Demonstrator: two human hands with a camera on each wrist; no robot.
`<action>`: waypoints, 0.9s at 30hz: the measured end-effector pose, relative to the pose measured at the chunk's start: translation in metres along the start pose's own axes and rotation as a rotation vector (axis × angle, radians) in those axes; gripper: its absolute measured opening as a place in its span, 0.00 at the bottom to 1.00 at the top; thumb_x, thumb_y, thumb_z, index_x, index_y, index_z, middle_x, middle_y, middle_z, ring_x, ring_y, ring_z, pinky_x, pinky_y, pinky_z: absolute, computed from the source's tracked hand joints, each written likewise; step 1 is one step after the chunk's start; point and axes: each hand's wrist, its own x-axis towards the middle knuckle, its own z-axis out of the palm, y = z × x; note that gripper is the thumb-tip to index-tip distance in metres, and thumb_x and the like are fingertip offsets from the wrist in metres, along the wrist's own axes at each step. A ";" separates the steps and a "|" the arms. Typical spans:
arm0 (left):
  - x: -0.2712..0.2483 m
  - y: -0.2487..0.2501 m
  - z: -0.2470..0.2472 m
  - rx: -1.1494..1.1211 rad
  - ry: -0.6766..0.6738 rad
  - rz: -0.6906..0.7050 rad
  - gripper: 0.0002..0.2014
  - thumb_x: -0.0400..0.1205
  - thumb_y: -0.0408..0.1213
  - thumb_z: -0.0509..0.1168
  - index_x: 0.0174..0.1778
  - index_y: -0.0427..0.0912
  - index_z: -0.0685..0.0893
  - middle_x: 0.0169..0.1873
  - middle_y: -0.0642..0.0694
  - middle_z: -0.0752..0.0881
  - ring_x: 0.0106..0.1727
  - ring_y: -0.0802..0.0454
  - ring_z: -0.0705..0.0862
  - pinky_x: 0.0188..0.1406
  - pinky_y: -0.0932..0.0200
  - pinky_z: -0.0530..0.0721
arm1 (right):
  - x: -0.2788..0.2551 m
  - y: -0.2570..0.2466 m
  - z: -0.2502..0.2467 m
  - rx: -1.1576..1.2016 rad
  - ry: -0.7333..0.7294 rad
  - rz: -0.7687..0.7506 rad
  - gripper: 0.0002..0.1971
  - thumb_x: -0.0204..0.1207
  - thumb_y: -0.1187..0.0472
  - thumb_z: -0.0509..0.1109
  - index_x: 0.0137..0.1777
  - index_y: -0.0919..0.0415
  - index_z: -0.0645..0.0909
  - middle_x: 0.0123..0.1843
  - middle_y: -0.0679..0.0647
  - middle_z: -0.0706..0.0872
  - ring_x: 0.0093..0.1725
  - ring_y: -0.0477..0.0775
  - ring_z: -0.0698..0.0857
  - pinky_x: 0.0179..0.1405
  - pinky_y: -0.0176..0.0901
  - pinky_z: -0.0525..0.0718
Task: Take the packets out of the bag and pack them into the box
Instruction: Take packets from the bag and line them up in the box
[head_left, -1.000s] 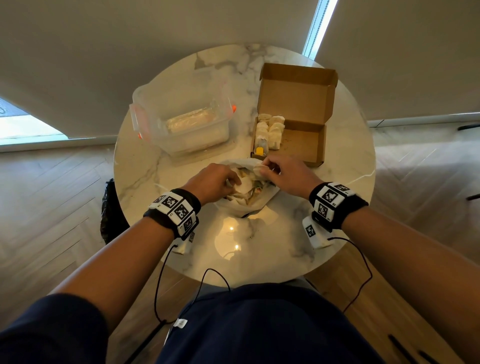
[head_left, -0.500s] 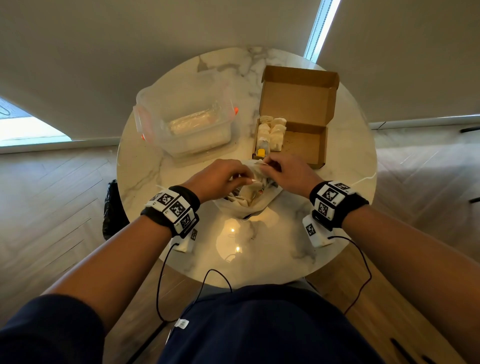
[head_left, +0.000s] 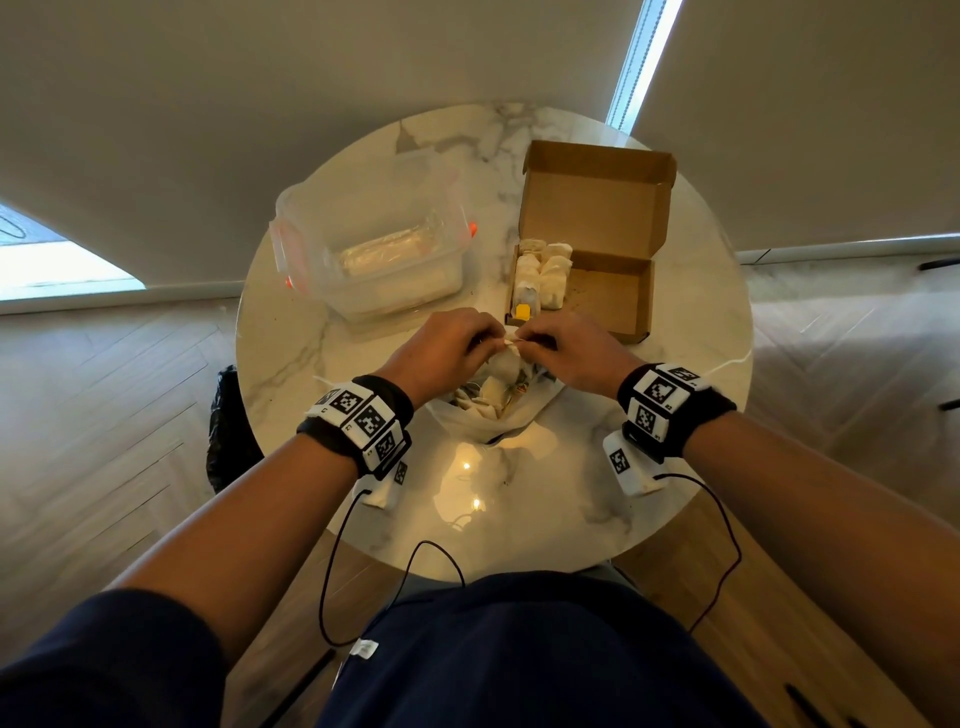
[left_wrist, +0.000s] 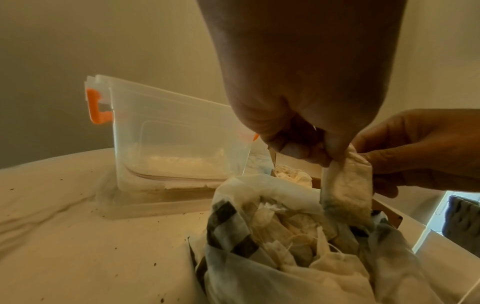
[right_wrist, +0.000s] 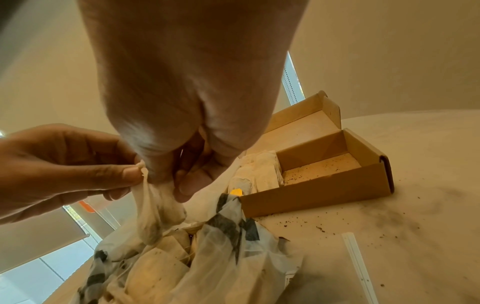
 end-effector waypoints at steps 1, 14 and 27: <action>0.001 0.001 0.000 0.003 0.010 0.001 0.10 0.86 0.42 0.67 0.58 0.42 0.87 0.46 0.48 0.88 0.43 0.59 0.79 0.44 0.66 0.74 | 0.001 0.001 0.000 0.003 -0.003 0.011 0.09 0.83 0.58 0.70 0.59 0.54 0.88 0.44 0.46 0.87 0.40 0.39 0.83 0.39 0.24 0.75; 0.029 0.010 -0.008 -0.077 0.082 -0.019 0.11 0.87 0.44 0.65 0.60 0.44 0.85 0.46 0.54 0.85 0.43 0.60 0.80 0.43 0.72 0.74 | 0.007 0.007 -0.008 0.058 0.081 0.055 0.08 0.84 0.53 0.68 0.43 0.51 0.83 0.36 0.44 0.82 0.36 0.42 0.79 0.35 0.31 0.72; 0.074 -0.010 0.017 -0.043 -0.077 -0.134 0.09 0.86 0.42 0.66 0.59 0.45 0.85 0.50 0.50 0.82 0.46 0.56 0.78 0.42 0.67 0.70 | 0.034 0.049 -0.054 0.026 0.247 0.204 0.08 0.84 0.51 0.68 0.47 0.52 0.84 0.38 0.44 0.82 0.37 0.43 0.78 0.37 0.35 0.72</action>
